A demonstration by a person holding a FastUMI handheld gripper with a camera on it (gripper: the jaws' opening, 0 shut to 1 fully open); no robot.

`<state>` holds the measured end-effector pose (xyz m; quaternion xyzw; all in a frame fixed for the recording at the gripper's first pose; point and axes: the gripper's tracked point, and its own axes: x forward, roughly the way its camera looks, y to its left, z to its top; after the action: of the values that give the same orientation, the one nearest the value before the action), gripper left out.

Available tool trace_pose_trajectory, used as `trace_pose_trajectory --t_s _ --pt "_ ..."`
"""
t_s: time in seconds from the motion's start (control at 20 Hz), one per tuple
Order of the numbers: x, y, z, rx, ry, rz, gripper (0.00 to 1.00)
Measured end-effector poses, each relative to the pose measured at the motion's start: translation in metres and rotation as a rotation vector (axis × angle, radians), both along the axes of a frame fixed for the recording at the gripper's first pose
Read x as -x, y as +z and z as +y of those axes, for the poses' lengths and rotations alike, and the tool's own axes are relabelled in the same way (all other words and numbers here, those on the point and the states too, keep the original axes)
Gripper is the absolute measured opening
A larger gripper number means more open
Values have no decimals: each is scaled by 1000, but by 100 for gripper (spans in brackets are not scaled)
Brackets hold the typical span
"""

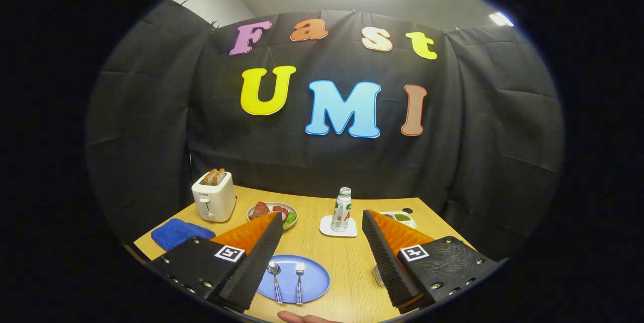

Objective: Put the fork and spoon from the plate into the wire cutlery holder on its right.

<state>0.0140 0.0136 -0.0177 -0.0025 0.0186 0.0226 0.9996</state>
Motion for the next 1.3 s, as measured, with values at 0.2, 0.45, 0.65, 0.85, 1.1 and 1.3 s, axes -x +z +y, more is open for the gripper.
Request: trace_pose_trajectory --t_s 0.2,0.45,0.65,0.85,1.1,1.3 --pt "-4 -17 10 46 38 29 97" --pt "-11 -47 13 2 64 124 97" --pt "-21 -70 11 -23 69 202 97" --pt "-26 -100 23 20 122 306 97" --pt "-30 -146 26 68 135 451 97" --pt "-34 -184 31 84 132 557 95"
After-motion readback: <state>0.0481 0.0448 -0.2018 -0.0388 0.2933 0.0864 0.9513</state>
